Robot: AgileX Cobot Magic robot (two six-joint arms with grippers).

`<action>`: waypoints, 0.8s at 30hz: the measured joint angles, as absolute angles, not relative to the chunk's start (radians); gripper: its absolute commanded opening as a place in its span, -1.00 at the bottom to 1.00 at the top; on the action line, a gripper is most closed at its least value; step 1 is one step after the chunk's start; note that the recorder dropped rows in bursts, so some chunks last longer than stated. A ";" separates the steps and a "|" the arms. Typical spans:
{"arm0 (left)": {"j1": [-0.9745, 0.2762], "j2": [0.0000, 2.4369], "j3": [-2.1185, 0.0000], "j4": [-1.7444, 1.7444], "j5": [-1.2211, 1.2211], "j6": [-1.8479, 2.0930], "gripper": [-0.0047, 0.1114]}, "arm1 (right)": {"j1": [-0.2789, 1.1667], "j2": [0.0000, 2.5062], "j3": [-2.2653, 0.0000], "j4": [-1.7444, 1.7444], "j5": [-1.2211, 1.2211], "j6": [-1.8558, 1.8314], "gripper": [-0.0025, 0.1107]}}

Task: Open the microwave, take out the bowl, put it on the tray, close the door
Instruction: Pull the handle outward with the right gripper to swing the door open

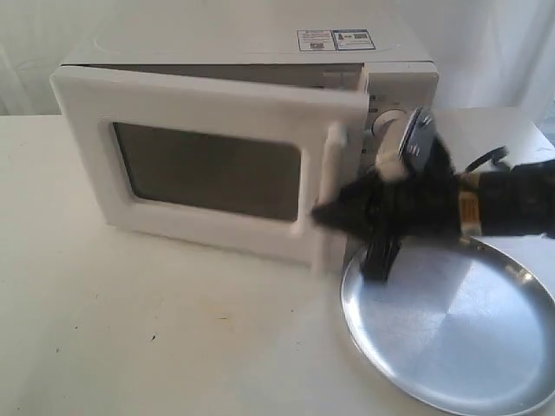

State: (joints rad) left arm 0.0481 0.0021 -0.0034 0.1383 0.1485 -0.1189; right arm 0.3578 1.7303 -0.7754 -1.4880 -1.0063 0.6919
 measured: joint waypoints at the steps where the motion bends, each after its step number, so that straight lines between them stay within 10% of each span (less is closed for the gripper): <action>1: 0.048 0.002 -0.003 0.138 0.149 -0.119 -0.92 | 0.382 1.722 -0.744 -1.550 -1.085 0.677 -0.96; 24: 0.048 0.002 -0.003 0.138 0.149 -0.119 -0.92 | 0.408 1.652 -0.713 -1.548 -0.969 0.826 -0.96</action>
State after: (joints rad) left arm 0.0481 0.0021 -0.0034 0.1383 0.1485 -0.1189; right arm 0.4078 1.6518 -0.7131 -1.5485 -0.9690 0.8255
